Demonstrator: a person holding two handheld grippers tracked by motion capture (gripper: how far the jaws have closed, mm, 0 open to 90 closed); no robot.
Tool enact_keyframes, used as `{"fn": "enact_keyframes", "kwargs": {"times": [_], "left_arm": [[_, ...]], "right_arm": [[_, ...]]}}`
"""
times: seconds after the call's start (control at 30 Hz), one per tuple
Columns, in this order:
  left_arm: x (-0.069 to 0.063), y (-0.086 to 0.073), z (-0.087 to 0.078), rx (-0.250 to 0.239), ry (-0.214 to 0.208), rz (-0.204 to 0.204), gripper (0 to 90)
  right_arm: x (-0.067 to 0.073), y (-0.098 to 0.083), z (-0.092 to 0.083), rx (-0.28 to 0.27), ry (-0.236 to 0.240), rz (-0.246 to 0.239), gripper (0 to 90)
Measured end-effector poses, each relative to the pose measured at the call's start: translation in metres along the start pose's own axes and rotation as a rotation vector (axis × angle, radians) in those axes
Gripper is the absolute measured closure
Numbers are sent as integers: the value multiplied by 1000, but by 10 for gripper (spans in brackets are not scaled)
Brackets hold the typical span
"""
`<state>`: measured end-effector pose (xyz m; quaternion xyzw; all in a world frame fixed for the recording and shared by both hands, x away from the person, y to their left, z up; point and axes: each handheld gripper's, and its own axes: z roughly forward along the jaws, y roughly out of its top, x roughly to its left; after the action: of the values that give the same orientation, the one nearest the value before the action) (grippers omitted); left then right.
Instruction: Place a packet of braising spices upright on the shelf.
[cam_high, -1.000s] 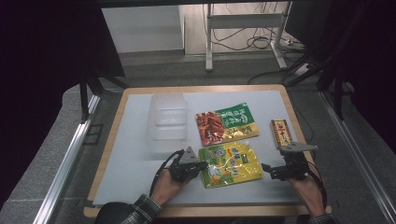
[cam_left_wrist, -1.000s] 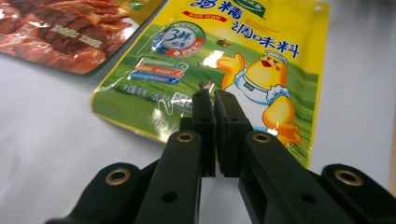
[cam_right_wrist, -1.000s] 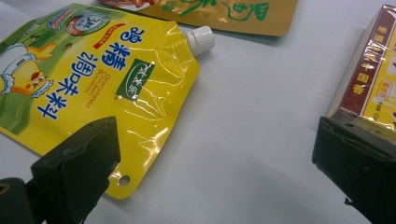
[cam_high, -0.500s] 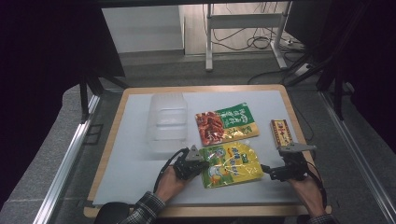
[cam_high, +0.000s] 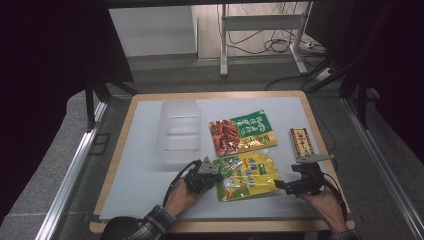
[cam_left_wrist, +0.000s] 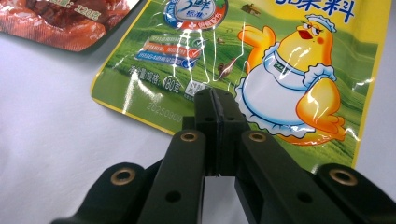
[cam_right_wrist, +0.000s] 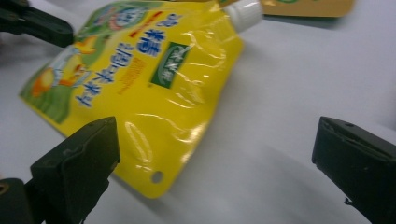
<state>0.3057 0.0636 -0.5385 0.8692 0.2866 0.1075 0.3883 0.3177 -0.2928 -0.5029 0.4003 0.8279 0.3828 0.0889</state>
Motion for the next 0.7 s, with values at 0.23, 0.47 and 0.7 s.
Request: {"fn": "enact_keyframes", "kwargs": {"times": [0.23, 0.47, 0.7], "left_arm": [[-2, 0, 0, 8, 12, 13, 900], [-1, -1, -1, 6, 10, 6, 900], [-2, -1, -1, 7, 12, 8, 900]], "right_arm": [[9, 4, 8, 53, 64, 24, 9], [17, 10, 19, 109, 82, 30, 125], [14, 12, 29, 132, 142, 92, 253]]}}
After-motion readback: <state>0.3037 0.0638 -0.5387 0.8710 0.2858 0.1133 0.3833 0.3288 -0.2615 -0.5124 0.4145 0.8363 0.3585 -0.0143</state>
